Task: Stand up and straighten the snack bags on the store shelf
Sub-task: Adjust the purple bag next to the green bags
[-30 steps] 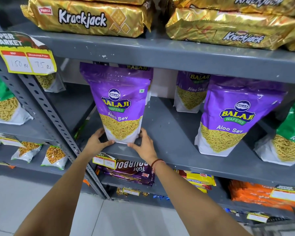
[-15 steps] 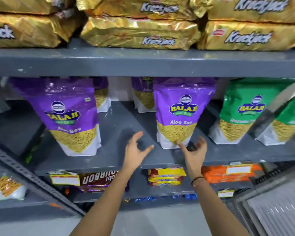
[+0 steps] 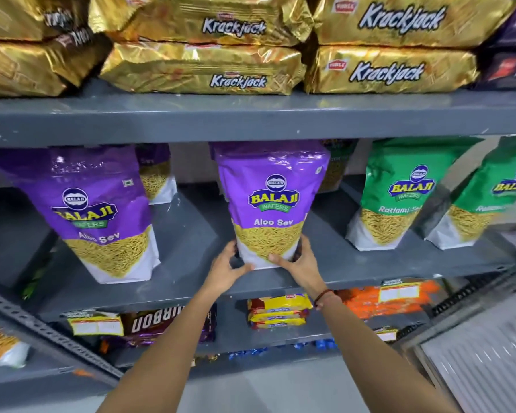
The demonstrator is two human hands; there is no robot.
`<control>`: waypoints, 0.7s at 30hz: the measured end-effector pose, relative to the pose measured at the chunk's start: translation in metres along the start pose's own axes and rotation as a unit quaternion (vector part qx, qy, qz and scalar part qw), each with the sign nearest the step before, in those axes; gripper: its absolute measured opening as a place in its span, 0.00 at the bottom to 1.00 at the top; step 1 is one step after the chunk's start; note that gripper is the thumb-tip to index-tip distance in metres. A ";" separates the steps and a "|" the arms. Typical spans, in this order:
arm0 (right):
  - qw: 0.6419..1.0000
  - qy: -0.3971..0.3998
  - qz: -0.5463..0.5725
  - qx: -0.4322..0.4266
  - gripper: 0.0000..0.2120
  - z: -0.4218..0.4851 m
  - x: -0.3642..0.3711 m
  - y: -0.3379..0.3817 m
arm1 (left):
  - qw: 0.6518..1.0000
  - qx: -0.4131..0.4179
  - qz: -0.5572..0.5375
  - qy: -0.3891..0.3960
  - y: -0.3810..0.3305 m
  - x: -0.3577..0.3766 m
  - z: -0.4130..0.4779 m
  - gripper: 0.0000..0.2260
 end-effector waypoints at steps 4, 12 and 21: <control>1.000 0.020 -0.002 -0.010 0.29 -0.005 0.022 0.003 | 1.000 -0.003 -0.009 -0.025 0.010 -0.020 -0.008 0.25; 0.998 0.048 -0.031 -0.017 0.34 -0.007 0.031 0.007 | 0.998 -0.025 -0.026 -0.043 0.013 -0.027 -0.015 0.25; 0.996 0.064 -0.060 -0.017 0.35 -0.007 0.036 0.008 | 0.998 -0.040 -0.021 -0.042 0.014 -0.029 -0.016 0.25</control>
Point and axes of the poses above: each hand's wrist, its own z-axis towards the middle knuckle, its own x-axis out of the palm, y = z × x, the point moved 10 cm from there along z, towards the middle knuckle, and after that the axes turned 7 degrees about -x, right-handed, at the moved point
